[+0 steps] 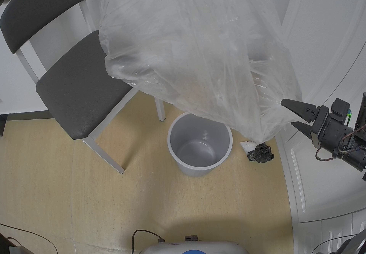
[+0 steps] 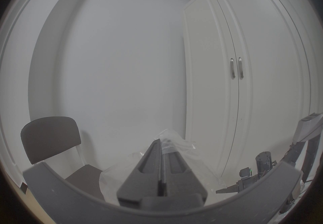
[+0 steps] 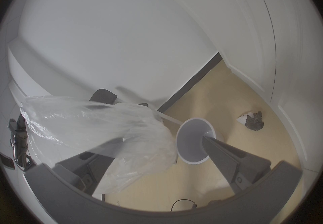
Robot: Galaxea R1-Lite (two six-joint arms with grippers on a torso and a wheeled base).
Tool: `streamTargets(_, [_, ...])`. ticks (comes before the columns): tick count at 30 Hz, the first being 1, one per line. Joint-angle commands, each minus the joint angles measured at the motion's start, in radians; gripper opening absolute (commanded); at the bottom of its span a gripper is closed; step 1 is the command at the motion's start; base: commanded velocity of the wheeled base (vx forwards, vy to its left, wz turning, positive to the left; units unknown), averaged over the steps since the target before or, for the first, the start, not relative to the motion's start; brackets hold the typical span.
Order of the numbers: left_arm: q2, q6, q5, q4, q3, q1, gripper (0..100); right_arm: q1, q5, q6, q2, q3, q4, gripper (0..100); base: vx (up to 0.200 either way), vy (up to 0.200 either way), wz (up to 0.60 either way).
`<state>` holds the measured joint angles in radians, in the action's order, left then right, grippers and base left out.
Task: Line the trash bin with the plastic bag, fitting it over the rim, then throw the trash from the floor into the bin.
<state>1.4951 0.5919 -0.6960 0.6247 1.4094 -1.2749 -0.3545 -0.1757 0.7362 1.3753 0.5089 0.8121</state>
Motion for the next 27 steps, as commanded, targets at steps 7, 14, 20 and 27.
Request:
streamTargets(7, [-0.001,0.000,0.000,0.001,0.002,0.000,0,0.069,-0.079,-0.043,-0.009,-0.033,0.002,100,0.000,0.000,0.00])
streamTargets(14, [0.002,0.000,0.000,0.001,0.003,0.000,0,0.022,-0.088,-0.046,0.008,-0.063,0.016,100,0.000,0.000,0.00])
streamTargets(20, [0.007,-0.001,0.000,0.001,0.008,0.000,0,-0.058,-0.077,-0.035,0.039,-0.064,0.021,100,0.000,0.000,0.00])
streamTargets(27, [0.001,-0.001,0.000,0.001,0.003,0.000,0,-0.061,-0.071,-0.035,0.044,-0.078,0.056,100,0.000,0.000,0.00])
